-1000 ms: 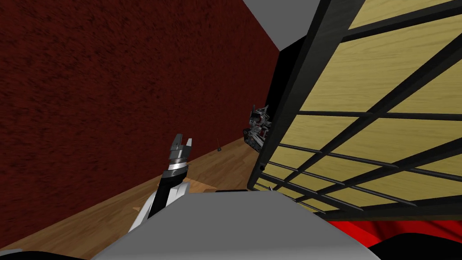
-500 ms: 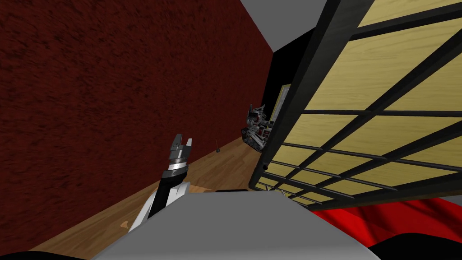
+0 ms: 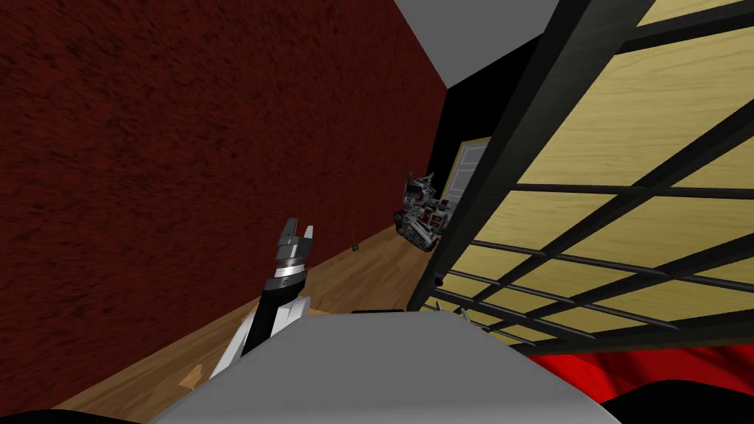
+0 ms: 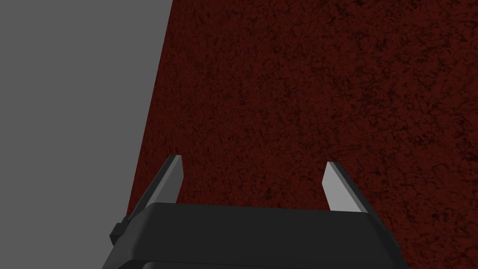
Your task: Push the door open
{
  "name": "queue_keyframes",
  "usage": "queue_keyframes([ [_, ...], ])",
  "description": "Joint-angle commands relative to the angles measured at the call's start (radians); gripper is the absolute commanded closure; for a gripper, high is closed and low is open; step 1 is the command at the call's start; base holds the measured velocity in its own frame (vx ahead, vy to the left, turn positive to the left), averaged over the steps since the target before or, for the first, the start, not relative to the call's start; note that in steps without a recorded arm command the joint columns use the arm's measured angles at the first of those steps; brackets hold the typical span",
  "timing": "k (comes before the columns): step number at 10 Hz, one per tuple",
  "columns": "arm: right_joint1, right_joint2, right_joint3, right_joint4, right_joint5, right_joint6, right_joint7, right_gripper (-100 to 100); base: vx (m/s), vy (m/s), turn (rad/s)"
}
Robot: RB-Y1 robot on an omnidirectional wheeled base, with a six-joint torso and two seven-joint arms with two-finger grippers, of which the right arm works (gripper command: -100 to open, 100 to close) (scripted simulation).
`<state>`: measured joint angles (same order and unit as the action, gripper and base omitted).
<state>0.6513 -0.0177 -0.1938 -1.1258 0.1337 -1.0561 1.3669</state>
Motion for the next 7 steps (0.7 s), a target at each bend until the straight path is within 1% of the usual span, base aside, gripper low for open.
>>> queue_keyframes([
  [1, -0.011, -0.01, -0.006, 0.004, -0.002, 0.006, 0.001, -100, 0.223, -0.071, 0.025],
  [2, -0.019, -0.002, -0.011, 0.004, -0.004, 0.015, 0.002, -100, 0.248, -0.062, 0.029],
  [4, -0.03, 0.036, -0.018, 0.004, -0.006, 0.027, 0.002, -100, 0.241, -0.061, 0.023],
  [5, -0.024, 0.025, -0.015, 0.001, -0.005, 0.023, 0.002, -100, 0.081, -0.021, -0.022],
  [6, -0.024, 0.025, -0.015, 0.001, -0.005, 0.023, 0.002, 100, -0.013, 0.01, 0.019],
  [7, -0.024, 0.025, -0.015, 0.001, -0.005, 0.023, 0.002, 100, -0.027, 0.011, 0.021],
])
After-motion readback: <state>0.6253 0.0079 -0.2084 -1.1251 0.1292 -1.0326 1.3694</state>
